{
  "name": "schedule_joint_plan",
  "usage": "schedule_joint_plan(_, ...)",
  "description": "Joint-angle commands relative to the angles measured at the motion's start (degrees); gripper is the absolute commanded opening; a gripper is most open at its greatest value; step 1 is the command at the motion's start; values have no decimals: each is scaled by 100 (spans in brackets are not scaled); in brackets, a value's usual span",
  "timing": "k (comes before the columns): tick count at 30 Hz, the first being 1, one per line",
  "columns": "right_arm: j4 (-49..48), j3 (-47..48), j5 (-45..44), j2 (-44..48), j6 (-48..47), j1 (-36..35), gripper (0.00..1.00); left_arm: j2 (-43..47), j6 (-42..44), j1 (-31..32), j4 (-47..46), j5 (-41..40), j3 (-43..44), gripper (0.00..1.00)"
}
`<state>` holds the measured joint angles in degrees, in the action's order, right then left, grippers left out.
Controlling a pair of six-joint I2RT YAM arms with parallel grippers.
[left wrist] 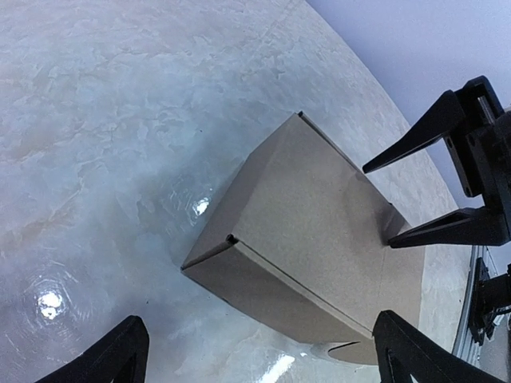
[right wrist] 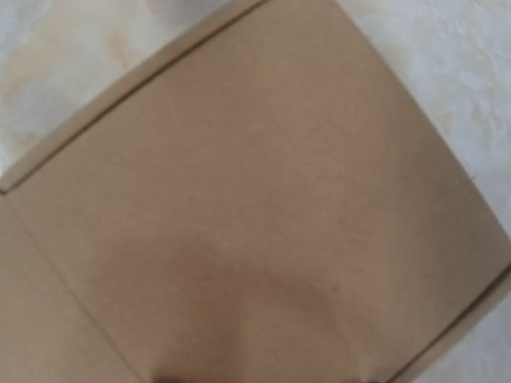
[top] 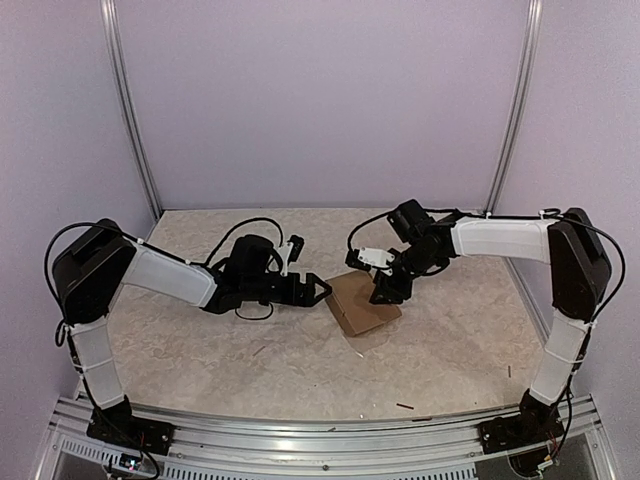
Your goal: Fold the paper box
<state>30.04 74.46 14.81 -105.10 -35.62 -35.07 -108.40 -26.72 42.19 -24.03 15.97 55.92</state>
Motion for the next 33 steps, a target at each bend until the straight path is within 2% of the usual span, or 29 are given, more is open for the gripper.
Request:
schedule_joint_plan(1, 266, 216, 102, 177, 258, 44, 56, -121, 86, 27, 309, -144, 156, 96)
schedule_joint_plan(7, 396, 280, 650, 466, 448, 496, 60, 12, 44, 26, 428, -321, -17, 96)
schedule_joint_plan(13, 301, 441, 831, 131, 735, 653, 55, 425, 2, 11, 420, -600, -535, 96)
schedule_joint_plan(19, 303, 983, 1017, -475, 1001, 664, 47, 563, 30, -36, 623, -631, -619, 96)
schedule_joint_plan(24, 498, 1537, 1052, -1067, 1277, 721, 41, 583, -62, -40, 348, -15, -734, 96)
schedule_joint_plan(27, 881, 1721, 1461, -1334, 1416, 841, 40, 583, -75, -36, 213, 349, -730, 96)
schedule_joint_plan(33, 1527, 1114, 2739, -1086, 1133, 924, 50, 446, -15, -42, 98, 861, -477, 96)
